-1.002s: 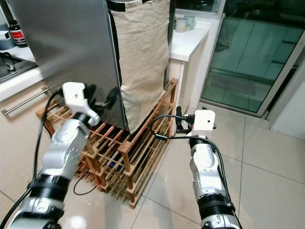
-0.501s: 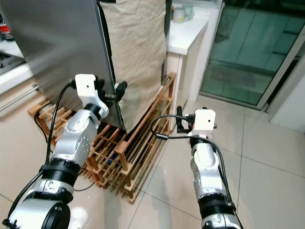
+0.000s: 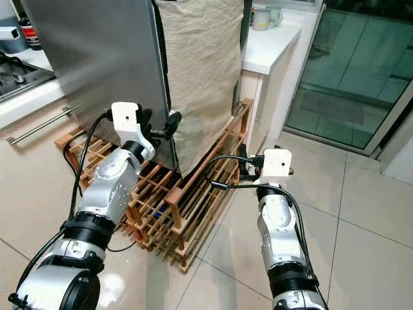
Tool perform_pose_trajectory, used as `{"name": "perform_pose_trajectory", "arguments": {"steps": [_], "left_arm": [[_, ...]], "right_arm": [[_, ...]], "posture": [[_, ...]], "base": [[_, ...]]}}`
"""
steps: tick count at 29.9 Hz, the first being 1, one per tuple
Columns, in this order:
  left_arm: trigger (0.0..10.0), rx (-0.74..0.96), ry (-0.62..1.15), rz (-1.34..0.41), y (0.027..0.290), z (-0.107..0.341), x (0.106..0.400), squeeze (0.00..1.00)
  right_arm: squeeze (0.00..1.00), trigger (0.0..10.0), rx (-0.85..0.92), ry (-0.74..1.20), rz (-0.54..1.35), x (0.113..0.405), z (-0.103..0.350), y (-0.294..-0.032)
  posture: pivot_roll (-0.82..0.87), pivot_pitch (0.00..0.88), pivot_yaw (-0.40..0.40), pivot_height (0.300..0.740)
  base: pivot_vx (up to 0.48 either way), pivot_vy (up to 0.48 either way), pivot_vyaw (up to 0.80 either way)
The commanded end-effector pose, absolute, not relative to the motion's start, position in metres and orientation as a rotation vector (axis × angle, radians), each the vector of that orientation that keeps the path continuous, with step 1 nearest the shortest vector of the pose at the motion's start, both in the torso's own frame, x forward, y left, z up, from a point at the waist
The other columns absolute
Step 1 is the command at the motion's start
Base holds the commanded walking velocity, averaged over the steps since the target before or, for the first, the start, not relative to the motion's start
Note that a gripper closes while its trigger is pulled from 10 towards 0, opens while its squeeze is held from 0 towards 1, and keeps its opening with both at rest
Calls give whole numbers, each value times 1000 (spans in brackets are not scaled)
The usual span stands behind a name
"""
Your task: Restocking fridge
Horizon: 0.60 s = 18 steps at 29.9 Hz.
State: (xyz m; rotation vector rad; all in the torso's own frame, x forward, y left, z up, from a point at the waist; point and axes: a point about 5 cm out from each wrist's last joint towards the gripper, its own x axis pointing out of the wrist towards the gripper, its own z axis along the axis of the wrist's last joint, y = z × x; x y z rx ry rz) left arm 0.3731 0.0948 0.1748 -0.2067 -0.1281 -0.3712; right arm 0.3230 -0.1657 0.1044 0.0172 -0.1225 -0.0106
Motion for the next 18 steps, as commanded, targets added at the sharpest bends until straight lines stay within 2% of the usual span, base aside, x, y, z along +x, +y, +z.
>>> {"name": "perform_pose_trajectory", "arguments": {"steps": [1,18], "left_arm": [[10000,-196,-122,-391,92,177,375,0],[10000,-246,-69,-429,79,171,380,0]], "right_arm": [[0,10000,18,-129,-15,322,106,-166],[0,10000,18,-129,-18,322,105,-165]], "posture": [[-132,0,72,740],[-140,0,87,740]], "base": [[0,0,0],[0,0,0]]}}
